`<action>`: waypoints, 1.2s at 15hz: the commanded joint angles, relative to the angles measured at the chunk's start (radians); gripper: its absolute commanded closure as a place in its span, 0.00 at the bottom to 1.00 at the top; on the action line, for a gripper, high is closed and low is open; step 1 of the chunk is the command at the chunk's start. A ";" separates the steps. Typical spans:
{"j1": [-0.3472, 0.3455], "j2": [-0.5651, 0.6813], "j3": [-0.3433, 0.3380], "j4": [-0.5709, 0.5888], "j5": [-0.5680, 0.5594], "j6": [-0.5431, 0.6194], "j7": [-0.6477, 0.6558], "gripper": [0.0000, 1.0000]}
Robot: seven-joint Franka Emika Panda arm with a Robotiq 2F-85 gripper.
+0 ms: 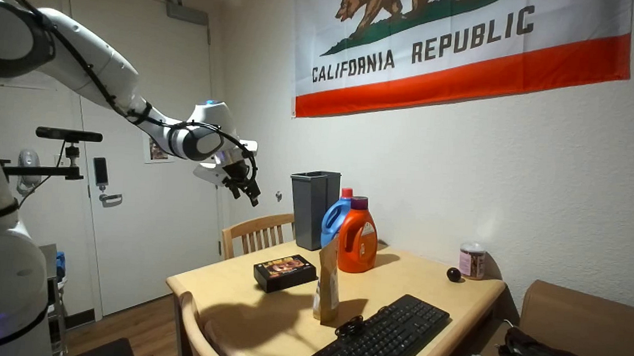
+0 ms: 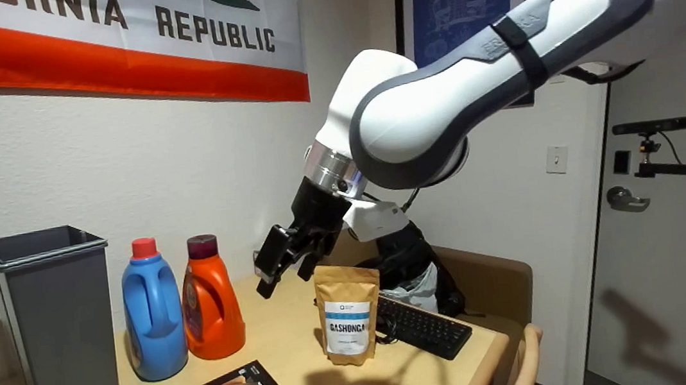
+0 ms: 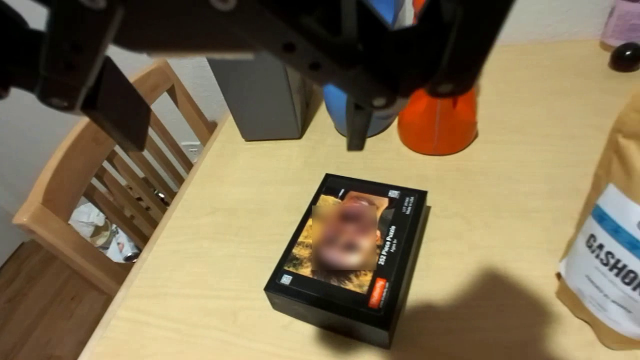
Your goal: Make the black box lay on its back
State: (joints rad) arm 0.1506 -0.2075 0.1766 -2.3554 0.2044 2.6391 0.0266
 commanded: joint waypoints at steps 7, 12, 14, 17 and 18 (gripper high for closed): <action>-0.105 -0.057 0.035 -0.060 -0.284 -0.082 0.379 0.00; -0.125 -0.018 0.008 -0.050 -0.290 -0.228 0.402 0.00; -0.123 -0.010 -0.005 -0.048 -0.279 -0.275 0.388 0.00; -0.118 -0.004 -0.018 -0.046 -0.273 -0.333 0.376 0.00; -0.115 -0.003 -0.022 -0.045 -0.268 -0.350 0.367 0.00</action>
State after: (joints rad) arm 0.0300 -0.2131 0.1658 -2.4151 -0.0670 2.3512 0.3971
